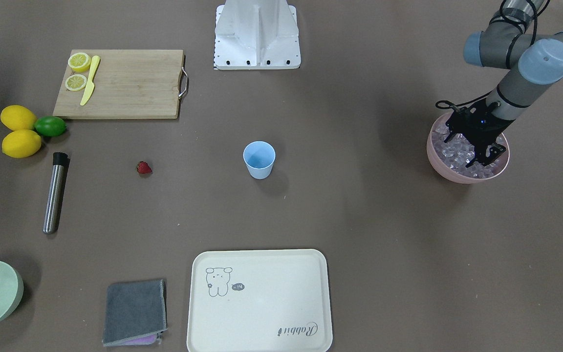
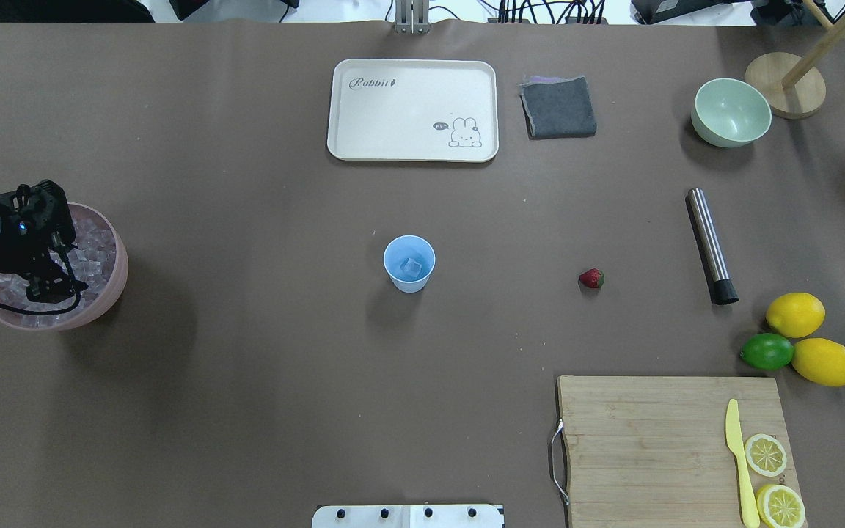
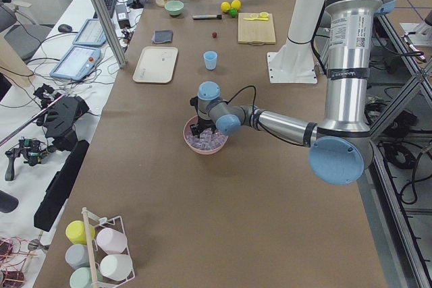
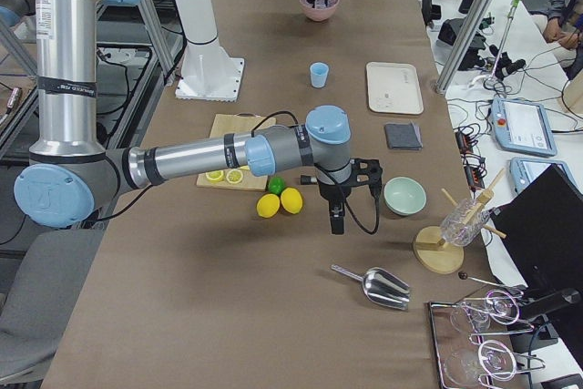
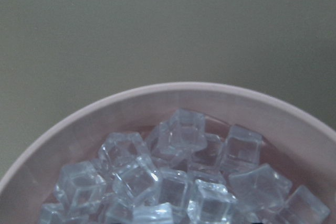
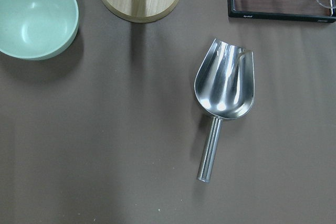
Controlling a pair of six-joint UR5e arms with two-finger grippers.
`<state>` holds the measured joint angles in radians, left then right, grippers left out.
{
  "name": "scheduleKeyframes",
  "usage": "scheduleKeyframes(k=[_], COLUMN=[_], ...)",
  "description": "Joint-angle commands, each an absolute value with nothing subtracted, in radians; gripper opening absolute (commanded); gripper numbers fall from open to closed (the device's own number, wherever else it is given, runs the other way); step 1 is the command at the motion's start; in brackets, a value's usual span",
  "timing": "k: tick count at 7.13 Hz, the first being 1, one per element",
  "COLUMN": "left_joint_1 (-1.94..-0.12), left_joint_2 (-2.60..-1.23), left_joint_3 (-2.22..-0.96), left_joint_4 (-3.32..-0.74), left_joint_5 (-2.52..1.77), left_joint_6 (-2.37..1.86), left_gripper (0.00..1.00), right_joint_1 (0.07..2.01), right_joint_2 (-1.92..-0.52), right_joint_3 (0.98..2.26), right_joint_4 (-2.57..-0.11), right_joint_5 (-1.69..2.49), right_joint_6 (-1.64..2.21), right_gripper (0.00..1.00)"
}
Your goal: Mash ice and strawberries in cup
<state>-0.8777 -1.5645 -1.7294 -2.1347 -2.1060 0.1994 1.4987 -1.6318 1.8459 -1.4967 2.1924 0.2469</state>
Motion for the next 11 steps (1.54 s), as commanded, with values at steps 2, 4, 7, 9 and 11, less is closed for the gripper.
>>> scheduleKeyframes(k=[2,4,7,9,11], left_joint_1=[-0.896,-0.914,-1.014,-1.054,-1.046], left_joint_2=[-1.577,-1.58,-1.708,-1.901,-2.018], left_joint_3=[-1.834,-1.878,-1.861,-1.827,-1.79], left_joint_4=[-1.964,-1.913,-1.844,-1.707,-1.644], left_joint_5=[-2.121,-2.123,-2.259,-2.351,-2.356], left_joint_6=[0.21,0.227,0.227,0.212,0.142], left_gripper=[0.0,0.0,0.0,0.0,0.0], right_joint_1=[1.499,1.499,1.499,1.499,1.499], right_joint_2=[-1.623,-1.615,-1.618,-1.618,-1.617], right_joint_3=[1.845,1.842,1.844,1.844,1.844], right_joint_4=[-1.496,-1.497,-1.497,-1.497,-1.496], right_joint_5=[2.192,2.192,2.194,2.194,2.194], right_joint_6=[0.281,0.281,0.281,0.282,0.281], right_gripper=[1.0,1.0,1.0,1.0,1.0])
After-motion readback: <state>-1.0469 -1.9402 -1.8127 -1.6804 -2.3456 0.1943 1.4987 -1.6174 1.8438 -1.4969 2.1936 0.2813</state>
